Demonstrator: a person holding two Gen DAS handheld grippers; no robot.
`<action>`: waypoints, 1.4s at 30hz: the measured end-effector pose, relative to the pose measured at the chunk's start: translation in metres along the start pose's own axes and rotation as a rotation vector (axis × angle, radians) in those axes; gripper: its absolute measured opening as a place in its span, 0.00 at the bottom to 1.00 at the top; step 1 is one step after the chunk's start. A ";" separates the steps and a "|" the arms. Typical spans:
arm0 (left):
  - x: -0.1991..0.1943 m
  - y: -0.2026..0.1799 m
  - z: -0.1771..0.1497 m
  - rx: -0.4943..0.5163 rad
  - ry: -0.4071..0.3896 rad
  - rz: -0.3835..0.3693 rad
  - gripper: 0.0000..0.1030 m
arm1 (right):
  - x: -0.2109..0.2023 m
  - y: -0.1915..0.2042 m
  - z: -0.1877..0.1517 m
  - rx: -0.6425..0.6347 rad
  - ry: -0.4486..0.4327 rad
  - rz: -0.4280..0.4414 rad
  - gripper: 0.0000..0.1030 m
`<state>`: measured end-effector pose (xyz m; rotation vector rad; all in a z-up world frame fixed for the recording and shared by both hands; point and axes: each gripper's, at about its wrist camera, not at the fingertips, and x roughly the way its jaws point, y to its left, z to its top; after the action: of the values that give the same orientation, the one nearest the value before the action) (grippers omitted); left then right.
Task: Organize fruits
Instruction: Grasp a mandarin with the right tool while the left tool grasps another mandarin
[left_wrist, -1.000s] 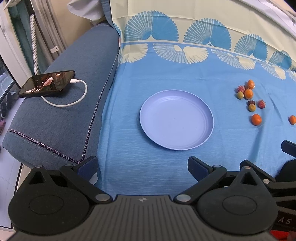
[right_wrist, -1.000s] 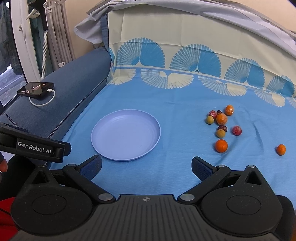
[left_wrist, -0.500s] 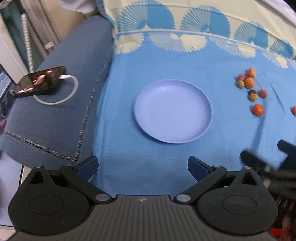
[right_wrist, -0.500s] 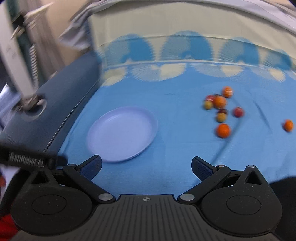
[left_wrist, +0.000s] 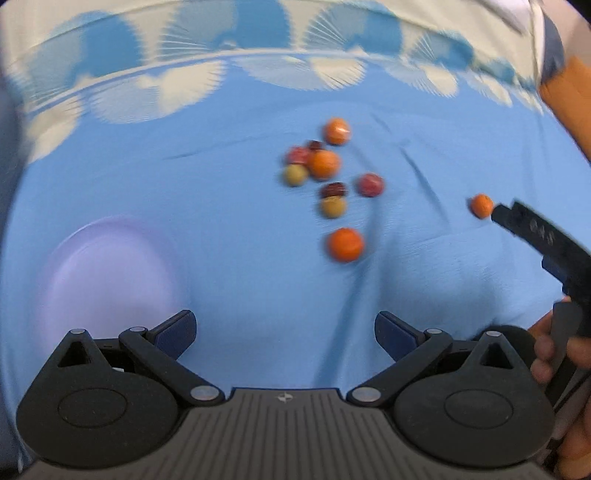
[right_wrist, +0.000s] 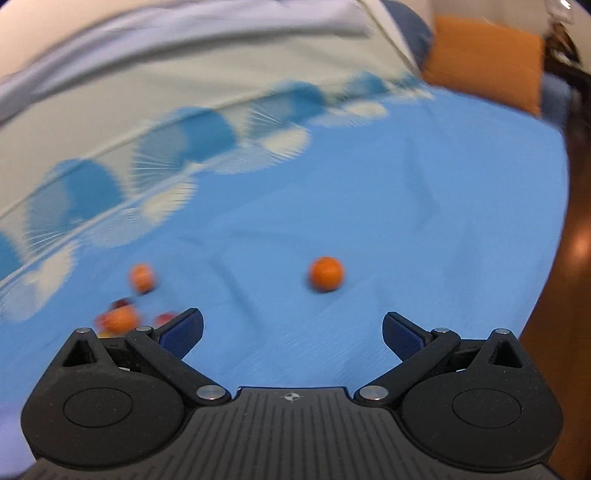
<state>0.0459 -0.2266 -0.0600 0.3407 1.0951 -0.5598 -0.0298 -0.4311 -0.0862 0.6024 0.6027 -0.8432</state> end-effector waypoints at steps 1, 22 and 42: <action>0.016 -0.011 0.008 0.018 0.011 0.000 1.00 | 0.017 -0.005 0.004 0.038 0.013 -0.019 0.99; 0.117 -0.044 0.048 0.026 0.078 -0.093 0.37 | 0.137 -0.047 0.022 -0.001 0.010 -0.309 0.35; -0.099 0.074 -0.057 -0.089 -0.161 0.062 0.36 | -0.107 0.046 -0.032 -0.306 -0.164 0.285 0.35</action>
<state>0.0134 -0.1111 0.0049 0.2466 0.9478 -0.4735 -0.0558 -0.3320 -0.0223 0.3257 0.4702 -0.5132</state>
